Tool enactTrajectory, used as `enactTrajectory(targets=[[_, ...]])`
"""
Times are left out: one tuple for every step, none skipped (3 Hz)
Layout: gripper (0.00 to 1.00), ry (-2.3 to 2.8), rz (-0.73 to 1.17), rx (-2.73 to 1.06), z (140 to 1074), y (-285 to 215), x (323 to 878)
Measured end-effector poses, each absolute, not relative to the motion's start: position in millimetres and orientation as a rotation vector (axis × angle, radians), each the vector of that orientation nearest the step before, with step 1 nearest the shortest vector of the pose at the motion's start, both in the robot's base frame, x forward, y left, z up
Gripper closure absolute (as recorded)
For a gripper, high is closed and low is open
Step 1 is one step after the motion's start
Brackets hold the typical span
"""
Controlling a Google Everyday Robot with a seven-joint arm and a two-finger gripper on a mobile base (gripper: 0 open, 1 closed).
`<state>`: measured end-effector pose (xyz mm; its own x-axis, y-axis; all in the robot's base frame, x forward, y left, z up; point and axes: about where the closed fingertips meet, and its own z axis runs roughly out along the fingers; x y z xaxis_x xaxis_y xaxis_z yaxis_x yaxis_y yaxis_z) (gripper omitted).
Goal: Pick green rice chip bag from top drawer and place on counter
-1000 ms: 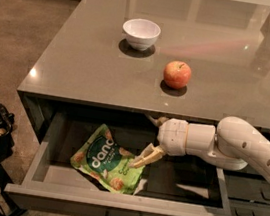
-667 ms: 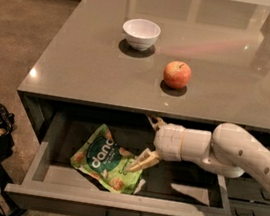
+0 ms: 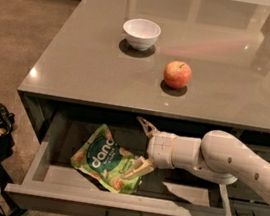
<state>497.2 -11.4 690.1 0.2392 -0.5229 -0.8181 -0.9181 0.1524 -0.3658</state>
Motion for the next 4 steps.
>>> enactTrajectory(targets=[[0.00, 1.438, 0.570, -1.541, 678, 6, 498], [0.00, 1.469, 0.653, -1.590, 663, 24, 496], [0.00, 1.491, 0.684, -1.605, 651, 33, 495], [0.00, 1.554, 0.711, -1.577, 633, 29, 489]])
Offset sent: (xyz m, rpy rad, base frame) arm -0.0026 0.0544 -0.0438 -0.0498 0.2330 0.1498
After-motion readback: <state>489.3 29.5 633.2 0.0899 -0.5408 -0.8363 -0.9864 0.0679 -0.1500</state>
